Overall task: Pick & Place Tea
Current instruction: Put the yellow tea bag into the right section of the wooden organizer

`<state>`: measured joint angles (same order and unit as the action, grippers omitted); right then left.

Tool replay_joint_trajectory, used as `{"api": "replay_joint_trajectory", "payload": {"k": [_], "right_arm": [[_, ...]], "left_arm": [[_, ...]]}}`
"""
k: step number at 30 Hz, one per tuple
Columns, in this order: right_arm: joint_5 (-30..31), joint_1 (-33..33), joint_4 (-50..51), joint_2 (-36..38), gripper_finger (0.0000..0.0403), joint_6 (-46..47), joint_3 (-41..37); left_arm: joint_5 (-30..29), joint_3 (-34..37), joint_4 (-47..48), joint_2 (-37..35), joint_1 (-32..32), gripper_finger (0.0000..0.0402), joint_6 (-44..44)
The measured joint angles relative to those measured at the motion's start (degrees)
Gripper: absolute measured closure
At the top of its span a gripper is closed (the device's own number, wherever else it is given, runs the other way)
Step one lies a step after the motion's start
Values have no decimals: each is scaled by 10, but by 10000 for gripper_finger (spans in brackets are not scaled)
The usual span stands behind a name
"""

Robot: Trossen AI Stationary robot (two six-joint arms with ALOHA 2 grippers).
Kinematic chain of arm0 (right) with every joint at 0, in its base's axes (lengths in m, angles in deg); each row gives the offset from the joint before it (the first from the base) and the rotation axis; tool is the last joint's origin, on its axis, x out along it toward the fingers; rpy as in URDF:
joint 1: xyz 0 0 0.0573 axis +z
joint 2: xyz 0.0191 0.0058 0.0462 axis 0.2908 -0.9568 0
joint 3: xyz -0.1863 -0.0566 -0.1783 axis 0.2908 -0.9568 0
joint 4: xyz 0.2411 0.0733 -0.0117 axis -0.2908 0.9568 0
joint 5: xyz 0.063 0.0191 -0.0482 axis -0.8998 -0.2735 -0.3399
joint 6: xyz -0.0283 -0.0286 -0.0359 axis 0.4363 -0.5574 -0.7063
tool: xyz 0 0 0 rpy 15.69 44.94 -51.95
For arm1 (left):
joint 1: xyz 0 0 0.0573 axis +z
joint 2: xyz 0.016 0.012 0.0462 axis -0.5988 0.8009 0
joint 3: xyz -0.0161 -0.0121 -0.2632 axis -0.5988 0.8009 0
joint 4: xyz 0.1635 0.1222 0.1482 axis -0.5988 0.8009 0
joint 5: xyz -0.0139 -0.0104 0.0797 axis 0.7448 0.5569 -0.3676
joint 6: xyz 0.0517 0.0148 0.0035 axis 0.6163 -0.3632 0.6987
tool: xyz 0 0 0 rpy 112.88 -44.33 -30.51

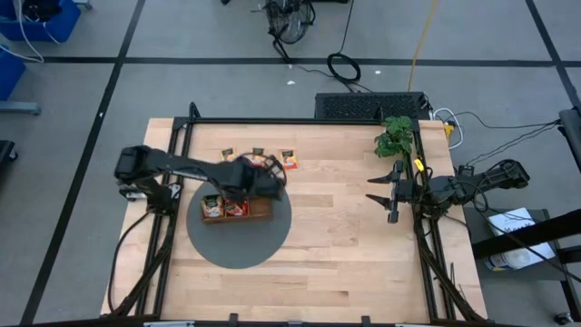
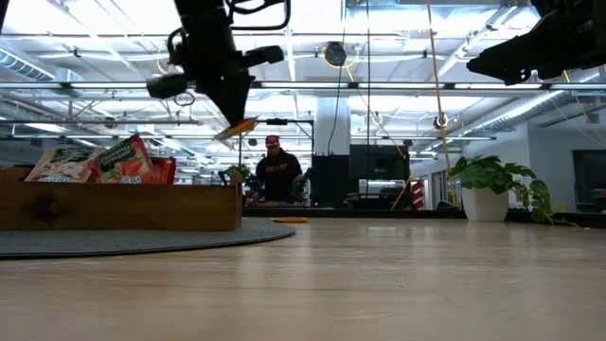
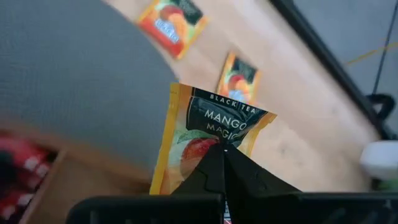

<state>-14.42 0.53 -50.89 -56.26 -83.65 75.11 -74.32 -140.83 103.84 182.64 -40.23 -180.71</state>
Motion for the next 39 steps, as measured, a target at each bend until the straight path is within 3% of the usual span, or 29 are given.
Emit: {"api": "replay_joint_trajectory", "payload": {"k": [7, 24, 39], "right_arm": [[0, 0, 0, 0, 216, 0, 0], [0, 0, 0, 0, 216, 0, 0], [0, 0, 0, 0, 216, 0, 0]], "left_arm": [[27, -42, 154, 48, -57, 401, -73], [15, -42, 127, 127, -69, 401, -53], [-4, -41, 133, 151, -83, 396, -47]]}}
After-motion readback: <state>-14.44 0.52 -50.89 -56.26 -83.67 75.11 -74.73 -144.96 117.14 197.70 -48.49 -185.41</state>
